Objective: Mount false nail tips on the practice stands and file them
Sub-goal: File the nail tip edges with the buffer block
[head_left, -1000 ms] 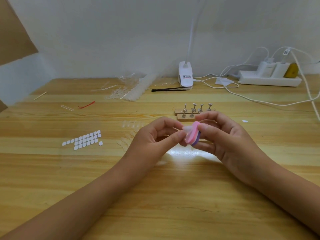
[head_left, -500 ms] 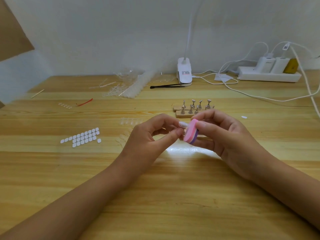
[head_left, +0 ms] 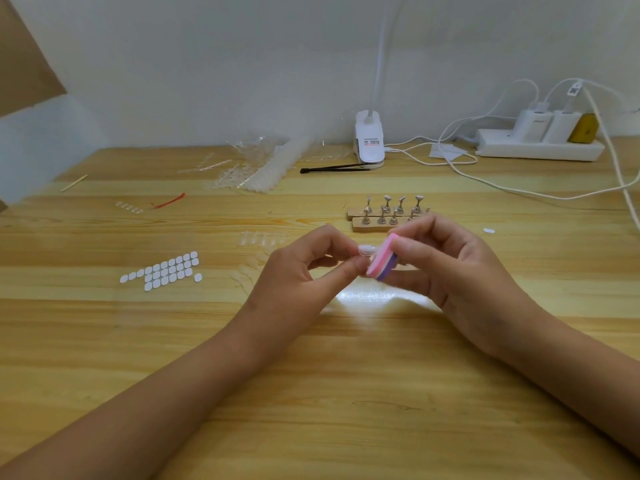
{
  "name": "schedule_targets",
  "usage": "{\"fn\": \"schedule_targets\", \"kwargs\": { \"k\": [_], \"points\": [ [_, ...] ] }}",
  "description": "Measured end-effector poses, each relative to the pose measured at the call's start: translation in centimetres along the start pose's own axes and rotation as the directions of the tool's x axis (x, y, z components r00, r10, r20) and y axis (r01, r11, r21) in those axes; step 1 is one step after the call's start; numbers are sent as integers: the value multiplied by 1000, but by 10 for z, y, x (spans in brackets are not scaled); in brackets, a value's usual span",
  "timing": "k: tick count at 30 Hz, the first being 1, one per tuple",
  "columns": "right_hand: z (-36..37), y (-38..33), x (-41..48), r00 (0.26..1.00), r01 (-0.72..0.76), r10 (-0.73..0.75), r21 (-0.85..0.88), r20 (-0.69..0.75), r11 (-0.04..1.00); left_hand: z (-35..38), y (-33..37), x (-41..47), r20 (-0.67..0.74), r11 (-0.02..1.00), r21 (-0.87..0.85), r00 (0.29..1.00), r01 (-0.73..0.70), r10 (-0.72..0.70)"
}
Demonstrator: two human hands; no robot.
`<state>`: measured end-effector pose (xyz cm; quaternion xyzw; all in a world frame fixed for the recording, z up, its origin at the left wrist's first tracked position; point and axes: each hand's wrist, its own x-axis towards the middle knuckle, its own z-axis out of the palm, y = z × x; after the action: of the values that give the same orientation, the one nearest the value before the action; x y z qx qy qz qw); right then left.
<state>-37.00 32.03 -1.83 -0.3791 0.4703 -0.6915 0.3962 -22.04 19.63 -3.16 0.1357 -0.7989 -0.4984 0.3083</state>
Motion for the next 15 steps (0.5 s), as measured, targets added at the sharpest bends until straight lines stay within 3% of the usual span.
{"fn": "schedule_targets", "kwargs": {
  "k": [6, 9, 13, 15],
  "points": [
    [0, 1, 0, 998, 20, -19, 15, -65, 1000, 0, -1, -1, -33, 996, 84, 999, -30, 33],
    [3, 2, -3, 1000, -5, 5, -12, 28, 1000, 1, 0, -1, -50, 994, 103, 998, -35, 41],
    [-1, 0, 0, 996, 35, -35, 9, -85, 999, -1, 1, -3, -44, 988, 147, 998, -40, 47],
    [0, 1, 0, 1000, 7, -7, 7, -20, 1000, 0, 2, -3, -46, 989, 146, 998, -37, 44]
  ]
}}
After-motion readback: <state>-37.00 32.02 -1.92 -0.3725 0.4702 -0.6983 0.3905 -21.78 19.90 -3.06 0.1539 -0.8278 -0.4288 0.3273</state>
